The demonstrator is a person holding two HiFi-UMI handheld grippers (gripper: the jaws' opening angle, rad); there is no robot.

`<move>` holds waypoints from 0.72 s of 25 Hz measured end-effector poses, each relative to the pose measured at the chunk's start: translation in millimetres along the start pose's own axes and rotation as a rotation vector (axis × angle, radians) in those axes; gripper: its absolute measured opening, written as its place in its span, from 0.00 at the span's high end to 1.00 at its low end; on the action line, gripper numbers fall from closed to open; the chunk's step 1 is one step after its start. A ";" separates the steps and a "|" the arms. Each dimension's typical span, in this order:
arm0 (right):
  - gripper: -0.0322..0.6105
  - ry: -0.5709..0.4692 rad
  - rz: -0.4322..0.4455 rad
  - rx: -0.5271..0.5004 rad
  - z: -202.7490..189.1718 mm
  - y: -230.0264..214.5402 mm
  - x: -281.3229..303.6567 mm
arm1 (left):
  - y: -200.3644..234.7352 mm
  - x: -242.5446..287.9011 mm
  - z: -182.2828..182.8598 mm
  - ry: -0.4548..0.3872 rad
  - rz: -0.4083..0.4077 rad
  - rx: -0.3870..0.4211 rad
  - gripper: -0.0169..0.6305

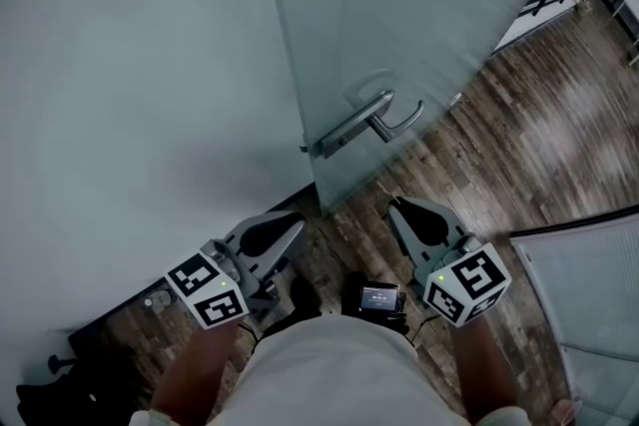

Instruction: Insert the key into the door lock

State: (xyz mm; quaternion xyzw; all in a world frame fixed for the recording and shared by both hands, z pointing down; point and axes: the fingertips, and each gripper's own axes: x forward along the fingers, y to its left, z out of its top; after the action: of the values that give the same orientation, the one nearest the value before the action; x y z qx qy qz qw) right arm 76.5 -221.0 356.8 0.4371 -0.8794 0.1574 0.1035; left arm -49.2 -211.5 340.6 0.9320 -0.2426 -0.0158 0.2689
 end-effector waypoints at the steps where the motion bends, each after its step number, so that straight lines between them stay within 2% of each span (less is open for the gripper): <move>1: 0.90 -0.001 0.005 -0.002 0.3 -1.3 2.6 | 2.2 1.8 0.9 0.001 0.002 0.002 0.94; 18: 0.90 -0.011 0.073 -0.046 7.7 -14.0 38.4 | 38.7 23.1 17.7 -0.002 0.071 0.038 0.93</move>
State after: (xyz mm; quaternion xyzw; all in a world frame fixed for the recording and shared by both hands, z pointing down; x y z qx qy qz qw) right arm 64.5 -260.1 364.5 0.4031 -0.8987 0.1385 0.1028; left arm -48.8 -259.4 347.5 0.9277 -0.2759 -0.0027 0.2514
